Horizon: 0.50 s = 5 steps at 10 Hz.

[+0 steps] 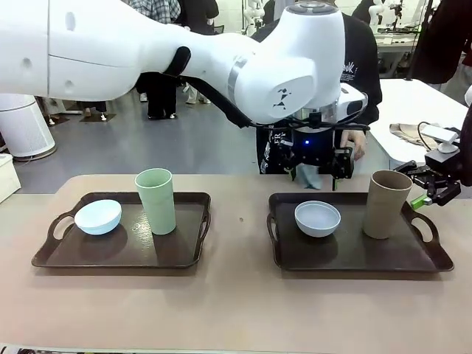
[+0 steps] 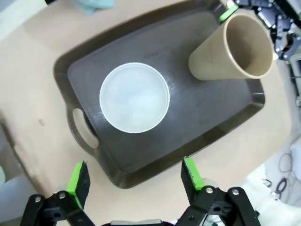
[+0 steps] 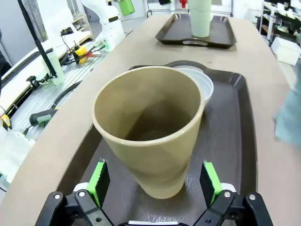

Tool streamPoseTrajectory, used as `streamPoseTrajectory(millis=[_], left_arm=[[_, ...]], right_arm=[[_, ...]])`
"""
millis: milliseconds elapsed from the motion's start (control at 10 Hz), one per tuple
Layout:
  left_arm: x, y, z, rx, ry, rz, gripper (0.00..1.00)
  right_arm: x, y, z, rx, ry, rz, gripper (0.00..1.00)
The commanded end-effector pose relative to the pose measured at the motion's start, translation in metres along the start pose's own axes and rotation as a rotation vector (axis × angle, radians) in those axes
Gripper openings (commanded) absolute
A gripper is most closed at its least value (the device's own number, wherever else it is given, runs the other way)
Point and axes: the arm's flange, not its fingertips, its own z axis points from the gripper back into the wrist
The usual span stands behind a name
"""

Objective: Set up a tray with a mat and arrange the tableware.
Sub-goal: Pick up the Picnic Bowl and Reusable plastic cup from the Handle tray in front of the human's position and hold them in the air.

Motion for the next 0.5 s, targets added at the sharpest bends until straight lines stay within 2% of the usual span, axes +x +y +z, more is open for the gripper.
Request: streamPoseTrajectory(millis=[0,400], left_arm=[[0.009,-0.008,-0.01,0.031,-0.023,0.051,1.0],[0.015,0.0,-0.026,0.029,-0.029,0.092,1.0]], right_arm=[[0.009,0.001,-0.014,0.044,0.005,-0.008,1.0],[0.027,0.033,-0.045,0.029,0.04,0.064,1.0]])
